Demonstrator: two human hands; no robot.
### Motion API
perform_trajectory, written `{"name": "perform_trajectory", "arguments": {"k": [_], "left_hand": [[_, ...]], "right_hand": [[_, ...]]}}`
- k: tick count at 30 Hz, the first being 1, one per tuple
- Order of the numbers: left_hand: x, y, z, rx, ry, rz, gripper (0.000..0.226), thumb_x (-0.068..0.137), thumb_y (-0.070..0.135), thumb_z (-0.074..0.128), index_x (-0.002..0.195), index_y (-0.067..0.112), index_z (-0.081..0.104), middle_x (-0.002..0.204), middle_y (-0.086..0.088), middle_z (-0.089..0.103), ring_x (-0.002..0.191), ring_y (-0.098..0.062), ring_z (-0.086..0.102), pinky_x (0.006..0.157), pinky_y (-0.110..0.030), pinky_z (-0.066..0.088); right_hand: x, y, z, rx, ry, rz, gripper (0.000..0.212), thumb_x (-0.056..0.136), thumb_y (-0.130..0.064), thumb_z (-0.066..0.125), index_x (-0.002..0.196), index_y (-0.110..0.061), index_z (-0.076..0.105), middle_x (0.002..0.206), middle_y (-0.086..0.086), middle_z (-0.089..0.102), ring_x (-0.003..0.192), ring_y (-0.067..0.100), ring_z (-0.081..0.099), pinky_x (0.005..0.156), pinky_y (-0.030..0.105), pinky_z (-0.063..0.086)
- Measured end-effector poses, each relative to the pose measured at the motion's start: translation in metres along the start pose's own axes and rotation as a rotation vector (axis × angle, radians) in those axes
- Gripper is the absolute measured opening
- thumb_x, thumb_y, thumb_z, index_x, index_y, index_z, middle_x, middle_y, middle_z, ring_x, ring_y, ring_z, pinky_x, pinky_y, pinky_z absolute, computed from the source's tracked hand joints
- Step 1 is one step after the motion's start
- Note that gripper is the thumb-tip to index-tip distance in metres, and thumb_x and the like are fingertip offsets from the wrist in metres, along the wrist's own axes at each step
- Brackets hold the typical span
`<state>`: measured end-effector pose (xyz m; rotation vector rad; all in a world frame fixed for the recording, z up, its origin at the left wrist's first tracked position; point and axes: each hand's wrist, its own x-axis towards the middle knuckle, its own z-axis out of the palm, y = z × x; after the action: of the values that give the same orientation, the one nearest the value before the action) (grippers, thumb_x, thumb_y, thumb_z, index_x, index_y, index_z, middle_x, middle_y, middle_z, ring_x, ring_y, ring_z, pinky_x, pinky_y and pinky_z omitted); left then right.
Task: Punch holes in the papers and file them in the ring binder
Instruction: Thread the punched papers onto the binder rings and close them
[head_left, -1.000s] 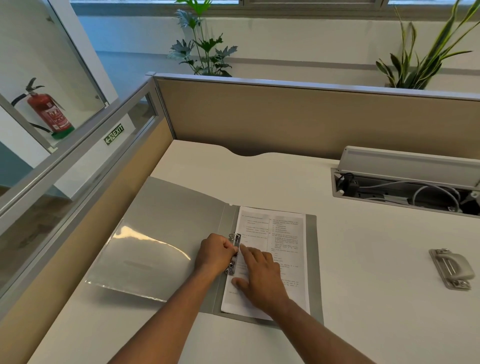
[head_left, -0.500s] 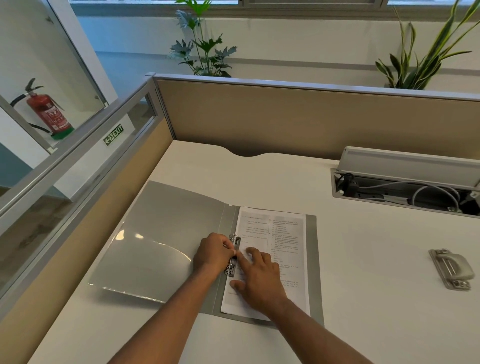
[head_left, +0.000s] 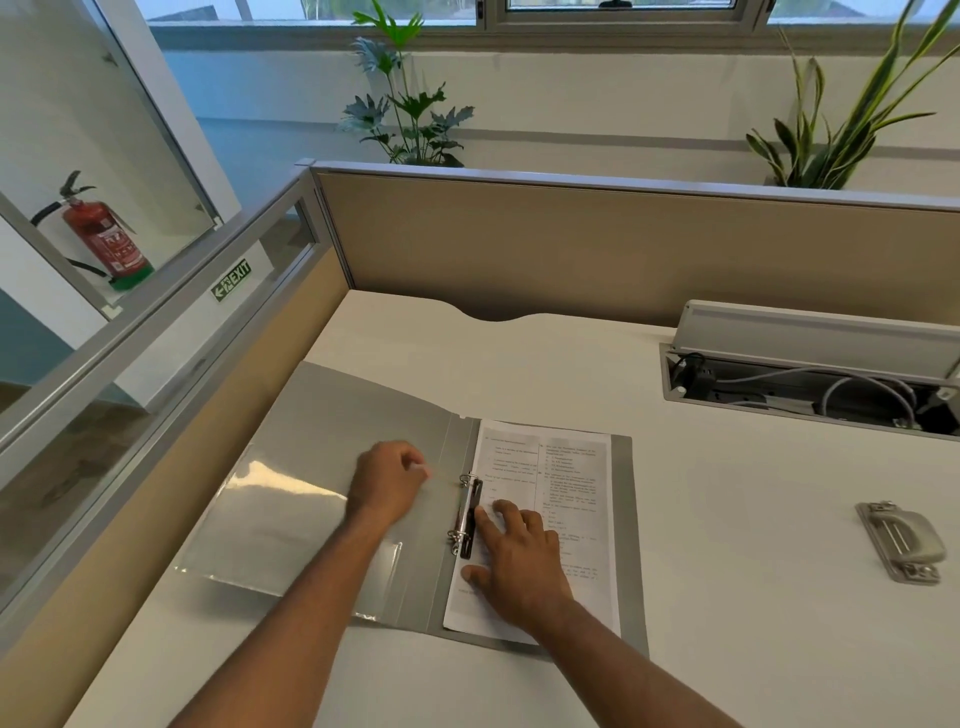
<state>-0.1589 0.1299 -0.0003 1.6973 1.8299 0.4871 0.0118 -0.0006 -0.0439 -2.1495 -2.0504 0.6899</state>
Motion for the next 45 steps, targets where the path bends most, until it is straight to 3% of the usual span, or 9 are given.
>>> {"name": "perform_trajectory", "arguments": {"k": [6,12,14,17,21,32,36,41,45], "left_hand": [[0.040,-0.026,-0.088,0.371,0.263,-0.132,0.064,0.087,0.045,0.082,0.141,0.019,0.059,0.145,-0.020,0.052,0.132,-0.045,0.047,0.109,-0.052,0.040],[0.062,-0.047,-0.148,0.375,0.186,-0.350,0.091,0.090,0.062,0.071,0.153,0.005,0.039,0.152,-0.027,0.052,0.141,-0.048,0.047,0.114,-0.058,0.039],[0.067,-0.052,-0.157,0.253,0.123,-0.375,0.077,0.093,0.056,0.073,0.146,0.004,0.050,0.146,-0.026,0.058,0.134,-0.047,0.055,0.109,-0.056,0.046],[0.067,-0.062,-0.155,0.072,0.070,-0.326,0.025,0.095,0.024,0.075,0.102,0.000,0.073,0.115,-0.029,0.073,0.100,-0.038,0.069,0.088,-0.044,0.055],[0.059,-0.066,-0.144,-0.026,0.132,-0.315,0.011,0.085,0.002,0.070,0.080,0.010,0.077,0.095,-0.020,0.079,0.088,-0.037,0.073,0.078,-0.044,0.060],[0.025,-0.041,-0.094,-0.196,0.098,-0.279,0.022,0.087,0.002,0.069,0.102,0.017,0.076,0.103,-0.013,0.079,0.094,-0.035,0.072,0.087,-0.046,0.060],[0.008,-0.028,-0.080,0.039,0.130,-0.256,0.046,0.093,0.006,0.064,0.139,0.012,0.062,0.134,-0.019,0.068,0.117,-0.041,0.064,0.097,-0.049,0.053],[-0.024,0.009,-0.035,0.489,0.202,0.214,0.062,0.083,0.002,0.065,0.143,0.013,0.060,0.142,-0.014,0.062,0.134,-0.037,0.053,0.108,-0.051,0.039],[-0.050,0.033,0.012,0.435,-0.276,0.511,0.068,0.095,0.036,0.069,0.159,0.027,0.045,0.168,0.000,0.040,0.158,-0.020,0.030,0.126,-0.042,0.022]], "right_hand": [[-0.002,-0.001,-0.003,0.026,-0.006,0.006,0.074,0.095,-0.058,0.052,0.158,-0.036,0.022,0.167,-0.002,0.021,0.149,0.028,0.023,0.119,0.050,0.025],[-0.003,-0.004,-0.005,0.037,-0.007,0.012,0.074,0.095,-0.057,0.053,0.158,-0.036,0.022,0.167,-0.003,0.021,0.149,0.028,0.022,0.120,0.049,0.024],[-0.004,-0.004,-0.006,0.037,-0.005,0.009,0.074,0.095,-0.057,0.053,0.158,-0.036,0.022,0.166,-0.003,0.021,0.149,0.028,0.023,0.119,0.049,0.024],[-0.004,-0.004,-0.008,0.049,-0.004,0.009,0.075,0.094,-0.057,0.055,0.158,-0.035,0.023,0.166,-0.004,0.021,0.149,0.026,0.023,0.119,0.047,0.024],[-0.006,0.000,-0.009,0.072,0.022,0.037,0.072,0.093,-0.060,0.053,0.155,-0.035,0.028,0.164,-0.003,0.025,0.147,0.025,0.027,0.120,0.046,0.027],[-0.036,0.050,-0.020,0.009,0.086,0.120,0.065,0.094,-0.064,0.045,0.152,-0.037,0.035,0.160,-0.004,0.032,0.144,0.022,0.033,0.118,0.044,0.031],[-0.044,0.063,-0.022,0.018,0.098,0.143,0.065,0.093,-0.067,0.046,0.149,-0.037,0.038,0.160,-0.005,0.033,0.144,0.022,0.034,0.117,0.044,0.031],[-0.053,0.063,-0.025,0.072,0.126,0.155,0.067,0.093,-0.068,0.044,0.151,-0.036,0.034,0.164,-0.006,0.029,0.147,0.021,0.032,0.121,0.042,0.028],[-0.070,0.062,-0.025,0.112,0.219,0.206,0.073,0.095,-0.069,0.044,0.156,-0.031,0.030,0.168,-0.005,0.023,0.153,0.019,0.024,0.124,0.041,0.020]]}}
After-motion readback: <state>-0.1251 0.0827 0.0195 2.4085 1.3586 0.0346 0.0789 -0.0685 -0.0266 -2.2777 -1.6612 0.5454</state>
